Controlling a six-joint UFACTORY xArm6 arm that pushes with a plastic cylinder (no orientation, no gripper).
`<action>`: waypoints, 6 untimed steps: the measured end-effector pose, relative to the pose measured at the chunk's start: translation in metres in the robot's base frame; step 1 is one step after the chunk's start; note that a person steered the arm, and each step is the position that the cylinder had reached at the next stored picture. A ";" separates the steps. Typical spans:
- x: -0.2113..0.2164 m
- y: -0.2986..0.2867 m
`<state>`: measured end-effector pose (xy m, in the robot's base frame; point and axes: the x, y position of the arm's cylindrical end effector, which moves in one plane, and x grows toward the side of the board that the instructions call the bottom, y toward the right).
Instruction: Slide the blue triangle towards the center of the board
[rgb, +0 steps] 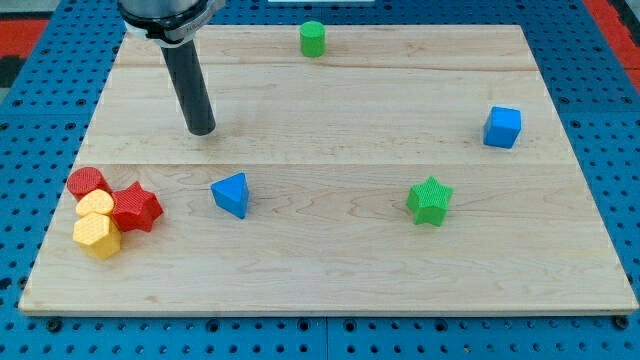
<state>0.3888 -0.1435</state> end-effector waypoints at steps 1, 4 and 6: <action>0.000 0.004; 0.000 0.009; -0.001 0.032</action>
<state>0.3874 -0.1119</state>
